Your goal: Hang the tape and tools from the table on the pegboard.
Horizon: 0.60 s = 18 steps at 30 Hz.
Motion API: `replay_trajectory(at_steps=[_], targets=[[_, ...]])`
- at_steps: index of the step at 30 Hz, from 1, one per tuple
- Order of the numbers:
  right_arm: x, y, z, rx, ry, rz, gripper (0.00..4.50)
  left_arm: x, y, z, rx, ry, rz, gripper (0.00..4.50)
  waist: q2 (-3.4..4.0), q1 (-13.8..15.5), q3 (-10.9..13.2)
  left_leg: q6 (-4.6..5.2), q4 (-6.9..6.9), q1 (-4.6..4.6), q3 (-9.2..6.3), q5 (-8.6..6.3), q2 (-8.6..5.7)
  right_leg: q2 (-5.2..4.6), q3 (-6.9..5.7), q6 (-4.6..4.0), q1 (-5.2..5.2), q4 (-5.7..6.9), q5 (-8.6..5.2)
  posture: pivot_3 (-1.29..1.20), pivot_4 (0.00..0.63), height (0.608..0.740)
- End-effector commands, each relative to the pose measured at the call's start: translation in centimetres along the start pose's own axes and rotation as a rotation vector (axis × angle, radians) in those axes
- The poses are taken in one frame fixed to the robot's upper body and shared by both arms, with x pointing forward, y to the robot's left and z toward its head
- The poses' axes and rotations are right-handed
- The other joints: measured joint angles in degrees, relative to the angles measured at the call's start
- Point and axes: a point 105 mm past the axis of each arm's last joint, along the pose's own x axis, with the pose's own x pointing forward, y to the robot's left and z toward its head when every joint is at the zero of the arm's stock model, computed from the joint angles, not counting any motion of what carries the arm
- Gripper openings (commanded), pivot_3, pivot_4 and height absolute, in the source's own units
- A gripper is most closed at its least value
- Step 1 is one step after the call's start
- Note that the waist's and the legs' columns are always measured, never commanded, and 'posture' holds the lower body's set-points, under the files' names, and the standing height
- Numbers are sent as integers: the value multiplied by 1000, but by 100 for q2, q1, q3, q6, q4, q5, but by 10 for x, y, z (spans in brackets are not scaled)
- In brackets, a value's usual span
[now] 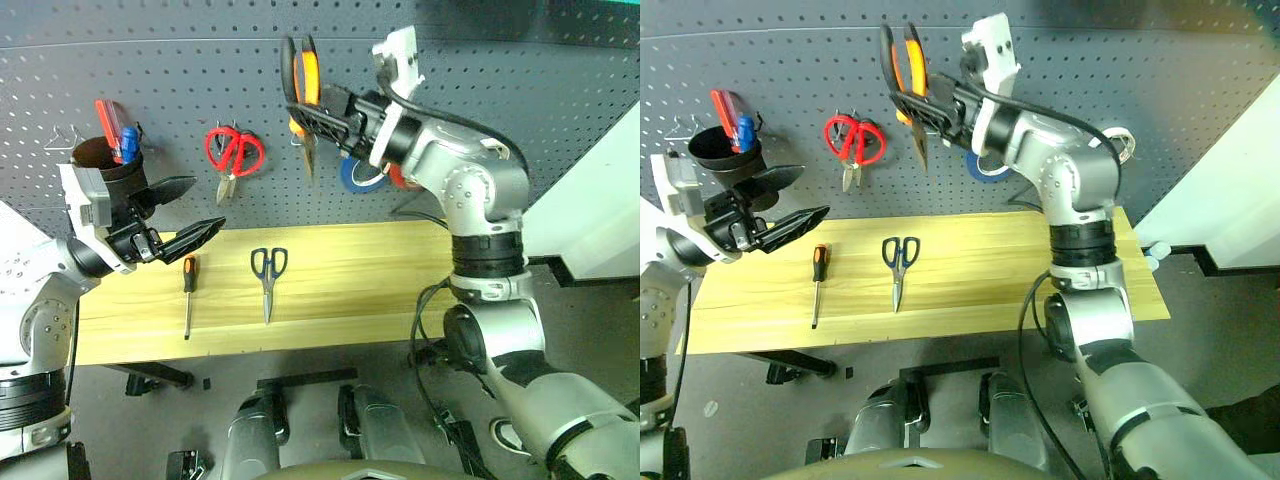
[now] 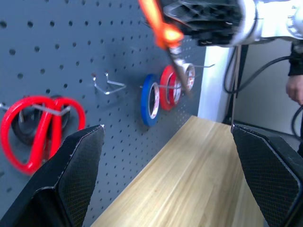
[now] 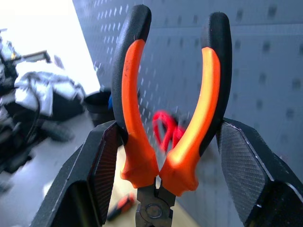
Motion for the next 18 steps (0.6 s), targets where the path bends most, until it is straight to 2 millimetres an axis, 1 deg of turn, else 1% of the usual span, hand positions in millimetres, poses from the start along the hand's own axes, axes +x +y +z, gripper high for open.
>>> replay_trajectory(at_steps=[1, 5, 8, 11, 14, 18], targets=[[20, -8, 31, -96, -119, -103, 2839, -2, 5, 13, 65, -14, 25, 4500, 2, 6, -41, -3, -1, 0, 0, 2, 0, 0, 0, 0, 0, 0, 0, 14, 33, 730], [40, -25, 22, -142, -104, -241, 2839, -2, 9, 8, 92, 20, 46, 4500, -10, 19, -142, -7, -2, 2, 3, 4, 0, 0, 0, 0, 4, -4, -1, 23, 29, 730], [48, -28, 16, -189, -102, -276, 2839, -1, 9, 8, 94, 14, 55, 4500, -11, 37, -175, -8, -4, 5, 4, 3, 0, 0, 0, 0, 8, -4, -1, 35, 30, 730], [51, -31, 14, -230, -104, -306, 2839, -3, 9, 6, 98, 29, 64, 4500, -12, 52, -180, -8, -4, 8, 4, 4, 0, 0, 1, -1, 9, -4, -1, 46, 32, 730], [52, -38, 10, -353, -94, -372, 2839, -4, 10, 3, 110, 49, 79, 4500, -12, 63, -184, -10, -4, 11, 5, 5, 0, 0, 4, -1, 10, -2, -1, 53, 33, 730], [51, -47, 8, -363, -103, -425, 2839, -2, 8, 3, 109, 40, 82, 4500, -12, 97, -187, -13, -4, 41, 7, 6, 0, 0, 6, -1, 34, 4, -1, 61, 32, 730]])
